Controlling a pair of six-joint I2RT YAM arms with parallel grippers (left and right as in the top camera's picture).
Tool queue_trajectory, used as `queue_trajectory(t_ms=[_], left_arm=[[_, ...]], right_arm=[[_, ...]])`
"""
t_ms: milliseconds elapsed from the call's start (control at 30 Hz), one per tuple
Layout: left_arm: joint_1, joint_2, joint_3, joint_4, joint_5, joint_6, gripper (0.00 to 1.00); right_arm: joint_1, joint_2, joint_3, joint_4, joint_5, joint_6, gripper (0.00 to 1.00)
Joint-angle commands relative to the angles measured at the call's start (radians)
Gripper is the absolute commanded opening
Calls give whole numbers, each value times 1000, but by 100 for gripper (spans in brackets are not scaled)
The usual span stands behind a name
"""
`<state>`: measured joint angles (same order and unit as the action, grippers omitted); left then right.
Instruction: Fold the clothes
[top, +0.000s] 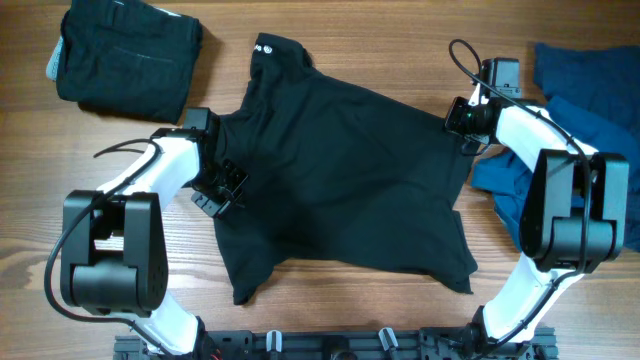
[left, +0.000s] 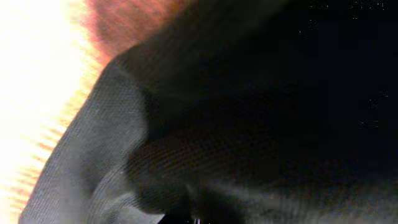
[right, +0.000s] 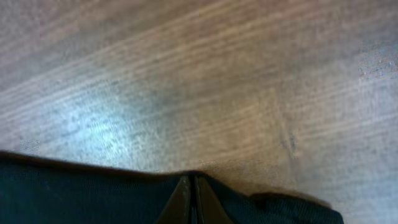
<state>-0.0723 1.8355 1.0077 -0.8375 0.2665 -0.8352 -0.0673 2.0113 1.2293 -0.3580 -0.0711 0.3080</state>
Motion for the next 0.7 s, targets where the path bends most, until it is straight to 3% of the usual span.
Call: queue_trajectory(t_ms=[0, 233, 433, 667], left_arm=[[19, 102, -95, -53, -201, -46, 4], [10, 101, -141, -69, -108, -66, 4], [-6, 81, -252, 26, -50, -93, 4], [-34, 43, -277, 28, -35, -85, 4]], right_arm=[[-4, 60, 0, 22, 0, -18, 4], [-4, 61, 94, -16, 30, -22, 4], [-6, 61, 209, -105, 83, -56, 4], [-35, 61, 344, -239, 10, -61, 4]])
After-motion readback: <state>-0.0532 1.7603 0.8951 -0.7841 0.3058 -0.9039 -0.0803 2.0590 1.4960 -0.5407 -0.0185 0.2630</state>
